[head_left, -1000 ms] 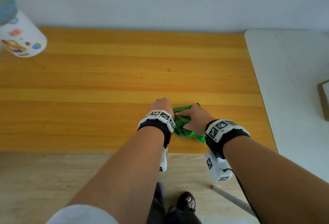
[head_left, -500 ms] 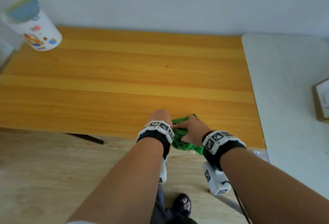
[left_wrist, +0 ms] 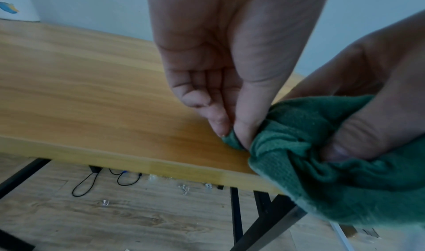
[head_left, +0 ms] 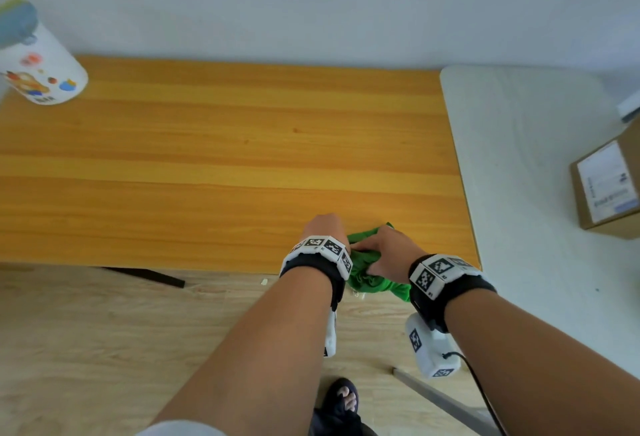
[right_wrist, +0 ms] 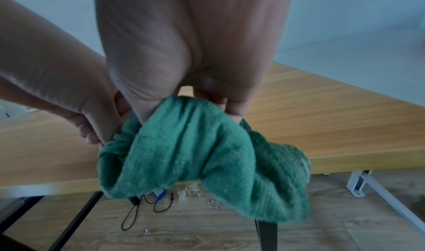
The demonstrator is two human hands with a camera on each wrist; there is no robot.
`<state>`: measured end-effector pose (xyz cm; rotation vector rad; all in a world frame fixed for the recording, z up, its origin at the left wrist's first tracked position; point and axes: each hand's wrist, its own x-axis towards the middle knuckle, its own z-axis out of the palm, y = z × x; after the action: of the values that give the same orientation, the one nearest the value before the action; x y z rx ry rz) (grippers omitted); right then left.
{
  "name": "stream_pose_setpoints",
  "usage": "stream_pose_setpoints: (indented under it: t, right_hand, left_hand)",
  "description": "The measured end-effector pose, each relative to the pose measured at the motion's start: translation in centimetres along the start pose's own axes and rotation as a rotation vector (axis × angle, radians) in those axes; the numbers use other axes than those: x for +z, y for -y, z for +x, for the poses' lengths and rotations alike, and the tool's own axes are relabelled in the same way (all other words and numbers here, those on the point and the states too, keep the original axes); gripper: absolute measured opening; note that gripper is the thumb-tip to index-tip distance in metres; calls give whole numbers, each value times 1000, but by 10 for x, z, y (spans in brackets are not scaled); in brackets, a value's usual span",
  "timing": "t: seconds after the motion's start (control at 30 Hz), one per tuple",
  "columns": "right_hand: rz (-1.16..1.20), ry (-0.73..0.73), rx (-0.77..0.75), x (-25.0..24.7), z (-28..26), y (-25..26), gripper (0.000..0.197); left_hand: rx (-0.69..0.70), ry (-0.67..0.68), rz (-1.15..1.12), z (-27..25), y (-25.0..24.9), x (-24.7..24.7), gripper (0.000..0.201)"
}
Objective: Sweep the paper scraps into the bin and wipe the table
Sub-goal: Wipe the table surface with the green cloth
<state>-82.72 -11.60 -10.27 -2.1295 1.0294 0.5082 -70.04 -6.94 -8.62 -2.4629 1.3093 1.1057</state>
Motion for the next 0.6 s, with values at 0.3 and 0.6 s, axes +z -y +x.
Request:
stream_pose_setpoints:
  t: [0.3, 0.6]
  right_hand:
    - [36, -71, -26, -26, 36, 0, 52]
    - [37, -113, 2, -73, 96, 4, 50]
  left_hand:
    - [26, -83, 26, 32, -7, -25, 35]
    - [52, -92, 35, 95, -18, -77, 37]
